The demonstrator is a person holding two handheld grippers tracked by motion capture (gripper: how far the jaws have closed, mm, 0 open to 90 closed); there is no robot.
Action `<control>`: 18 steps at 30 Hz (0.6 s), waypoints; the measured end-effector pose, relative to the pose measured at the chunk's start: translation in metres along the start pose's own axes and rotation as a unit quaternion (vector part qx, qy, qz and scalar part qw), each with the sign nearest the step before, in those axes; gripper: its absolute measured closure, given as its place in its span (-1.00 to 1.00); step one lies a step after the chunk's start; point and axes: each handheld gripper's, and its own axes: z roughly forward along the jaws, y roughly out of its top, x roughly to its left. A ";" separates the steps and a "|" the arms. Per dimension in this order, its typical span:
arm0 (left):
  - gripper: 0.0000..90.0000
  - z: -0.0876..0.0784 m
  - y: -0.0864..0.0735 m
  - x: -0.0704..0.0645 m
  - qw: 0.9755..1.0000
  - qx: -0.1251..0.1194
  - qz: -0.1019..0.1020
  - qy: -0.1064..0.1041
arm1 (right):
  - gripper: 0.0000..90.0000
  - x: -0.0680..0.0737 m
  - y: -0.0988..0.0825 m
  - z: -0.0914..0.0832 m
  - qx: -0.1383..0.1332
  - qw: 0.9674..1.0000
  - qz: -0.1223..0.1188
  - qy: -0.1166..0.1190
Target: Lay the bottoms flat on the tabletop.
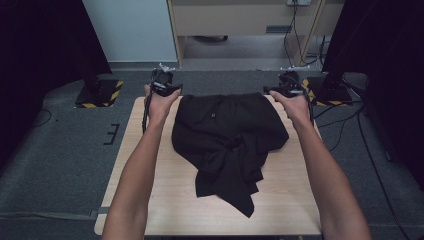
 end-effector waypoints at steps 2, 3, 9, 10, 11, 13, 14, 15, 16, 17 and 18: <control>0.04 -0.009 -0.012 -0.009 1.000 0.001 0.003 -0.011 | -0.46 0.005 -0.015 -0.004 0.013 1.000 -0.007 0.014; 0.02 -0.013 -0.018 -0.014 1.000 0.001 0.002 -0.016 | -0.49 0.008 -0.023 -0.005 0.019 1.000 -0.011 0.017; -0.02 -0.034 -0.053 -0.040 0.999 0.008 0.024 -0.037 | -0.49 0.019 -0.070 -0.018 0.035 0.999 0.000 0.027; -0.02 -0.038 -0.059 -0.044 0.999 0.007 0.023 -0.039 | -0.50 0.021 -0.076 -0.020 0.038 0.999 0.000 0.029; -0.02 -0.041 -0.064 -0.047 0.999 0.005 0.023 -0.043 | -0.50 0.023 -0.083 -0.023 0.040 0.999 0.002 0.031; -0.02 -0.046 -0.072 -0.051 0.999 0.006 0.029 -0.046 | -0.49 0.025 -0.092 -0.027 0.041 0.999 0.003 0.032; -0.02 -0.048 -0.075 -0.052 0.998 0.003 0.028 -0.048 | -0.49 0.026 -0.095 -0.028 0.042 0.999 0.002 0.034; -0.02 -0.050 -0.080 -0.053 0.998 0.001 0.023 -0.051 | -0.48 0.027 -0.098 -0.030 0.041 0.999 0.002 0.036; -0.03 -0.051 -0.084 -0.054 0.998 0.002 0.019 -0.055 | -0.48 0.029 -0.101 -0.032 0.042 0.998 -0.001 0.037; -0.04 -0.051 -0.089 -0.055 0.998 0.007 0.017 -0.061 | -0.47 0.031 -0.104 -0.033 0.041 0.998 0.001 0.039; -0.07 -0.052 -0.093 -0.056 0.998 0.013 0.019 -0.062 | -0.44 0.033 -0.108 -0.035 0.041 0.998 -0.001 0.041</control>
